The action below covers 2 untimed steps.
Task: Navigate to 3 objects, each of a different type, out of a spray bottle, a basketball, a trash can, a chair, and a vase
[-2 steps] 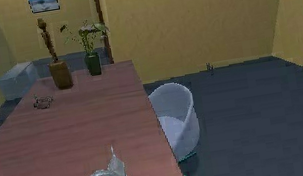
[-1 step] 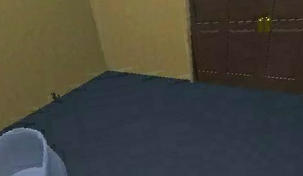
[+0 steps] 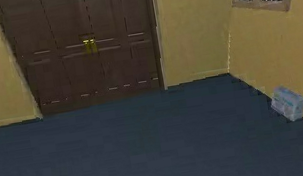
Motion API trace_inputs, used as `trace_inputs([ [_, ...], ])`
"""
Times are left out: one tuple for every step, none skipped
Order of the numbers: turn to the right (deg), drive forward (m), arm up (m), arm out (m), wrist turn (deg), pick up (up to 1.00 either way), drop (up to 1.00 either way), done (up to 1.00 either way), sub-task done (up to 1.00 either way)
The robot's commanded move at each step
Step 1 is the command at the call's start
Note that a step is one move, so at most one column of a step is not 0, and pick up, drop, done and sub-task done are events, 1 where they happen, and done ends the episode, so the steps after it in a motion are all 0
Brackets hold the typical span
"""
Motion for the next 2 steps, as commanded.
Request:
trace_inputs([
  [45.0, 0.00, 0.00, 0.00, 0.0, 0.00, 0.00, 0.00, 0.00],
  [33.0, 0.00, 0.00, 0.00, 0.0, 0.00, 0.00, 0.00, 0.00],
])
